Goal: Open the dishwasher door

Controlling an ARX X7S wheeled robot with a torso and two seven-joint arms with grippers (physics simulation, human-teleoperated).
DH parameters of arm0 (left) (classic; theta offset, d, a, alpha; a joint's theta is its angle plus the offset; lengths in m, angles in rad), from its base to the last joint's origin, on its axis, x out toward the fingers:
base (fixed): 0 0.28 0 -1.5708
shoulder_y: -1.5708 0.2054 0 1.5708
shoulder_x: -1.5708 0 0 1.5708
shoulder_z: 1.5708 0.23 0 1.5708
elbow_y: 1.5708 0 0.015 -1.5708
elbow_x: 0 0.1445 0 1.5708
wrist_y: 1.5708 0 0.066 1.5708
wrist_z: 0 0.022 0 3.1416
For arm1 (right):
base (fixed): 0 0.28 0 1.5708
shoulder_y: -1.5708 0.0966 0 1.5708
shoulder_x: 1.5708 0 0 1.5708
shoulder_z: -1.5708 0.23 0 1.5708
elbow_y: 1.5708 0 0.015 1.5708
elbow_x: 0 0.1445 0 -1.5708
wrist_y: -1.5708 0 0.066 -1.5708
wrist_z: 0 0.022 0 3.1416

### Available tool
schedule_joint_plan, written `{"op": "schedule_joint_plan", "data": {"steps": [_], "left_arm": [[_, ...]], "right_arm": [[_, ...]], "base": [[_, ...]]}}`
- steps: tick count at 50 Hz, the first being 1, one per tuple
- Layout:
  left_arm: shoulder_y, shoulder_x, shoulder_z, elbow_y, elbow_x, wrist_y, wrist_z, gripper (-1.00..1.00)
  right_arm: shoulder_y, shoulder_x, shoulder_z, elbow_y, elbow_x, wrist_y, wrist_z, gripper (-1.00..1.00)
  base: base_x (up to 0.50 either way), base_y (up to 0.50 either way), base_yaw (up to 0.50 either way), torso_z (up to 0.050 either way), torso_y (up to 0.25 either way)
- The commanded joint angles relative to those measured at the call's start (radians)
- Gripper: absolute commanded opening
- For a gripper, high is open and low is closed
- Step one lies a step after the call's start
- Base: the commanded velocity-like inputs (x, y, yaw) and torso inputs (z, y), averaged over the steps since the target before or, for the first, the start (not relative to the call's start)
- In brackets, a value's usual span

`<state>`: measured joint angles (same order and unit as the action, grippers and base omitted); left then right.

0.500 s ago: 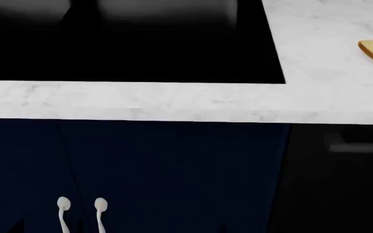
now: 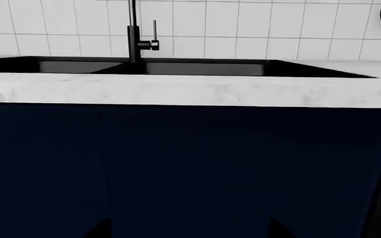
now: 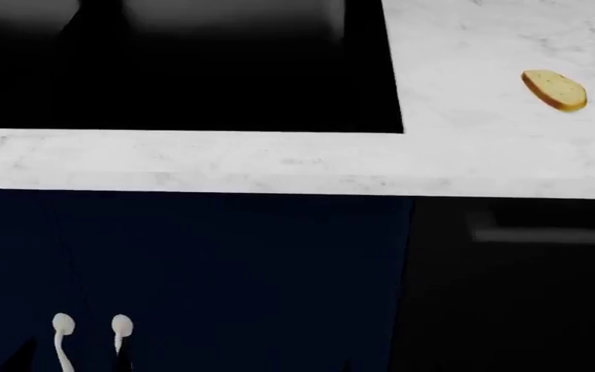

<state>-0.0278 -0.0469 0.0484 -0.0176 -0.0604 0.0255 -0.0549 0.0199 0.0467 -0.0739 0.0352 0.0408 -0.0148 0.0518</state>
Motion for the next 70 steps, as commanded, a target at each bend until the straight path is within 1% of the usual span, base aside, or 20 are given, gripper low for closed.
{"op": "schedule_joint_plan", "data": {"steps": [1, 8, 20, 30, 36, 48, 70], "left_arm": [[0.002, -0.019, 0.022, 0.006, -0.026, 0.014, -0.022, 1.0], [0.002, -0.032, 0.031, -0.006, -0.03, 0.033, -0.032, 1.0], [0.012, -0.044, 0.05, 0.047, -0.035, 0.004, -0.056, 1.0], [0.013, -0.057, 0.062, 0.044, -0.043, 0.013, -0.07, 1.0], [0.012, -0.063, 0.07, 0.045, -0.046, 0.011, -0.079, 1.0], [0.011, -0.074, 0.08, 0.03, -0.057, 0.032, -0.088, 1.0], [0.012, -0.091, 0.098, 0.034, -0.069, 0.041, -0.108, 1.0]], "right_arm": [[0.002, 0.02, -0.031, 0.002, 0.021, 0.002, 0.015, 1.0], [0.0, 0.029, -0.04, -0.009, 0.031, 0.011, 0.026, 1.0], [-0.009, 0.045, -0.052, -0.012, 0.051, 0.001, 0.037, 1.0], [-0.013, 0.058, -0.066, -0.033, 0.062, 0.016, 0.05, 1.0], [-0.015, 0.063, -0.073, -0.016, 0.062, -0.006, 0.058, 1.0], [-0.025, 0.075, -0.097, -0.042, 0.069, 0.013, 0.066, 1.0], [-0.03, 0.092, -0.112, -0.041, 0.091, -0.001, 0.079, 1.0]], "base": [[0.0, -0.5, 0.0, 0.0, 0.0], [0.0, -0.5, 0.0, 0.0, 0.0], [0.0, -0.5, 0.0, 0.0, 0.0], [0.0, -0.5, 0.0, 0.0, 0.0], [0.0, -0.5, 0.0, 0.0, 0.0], [0.02, 0.0, 0.0, 0.0, 0.0], [0.36, 0.0, 0.0, 0.0, 0.0]]}}
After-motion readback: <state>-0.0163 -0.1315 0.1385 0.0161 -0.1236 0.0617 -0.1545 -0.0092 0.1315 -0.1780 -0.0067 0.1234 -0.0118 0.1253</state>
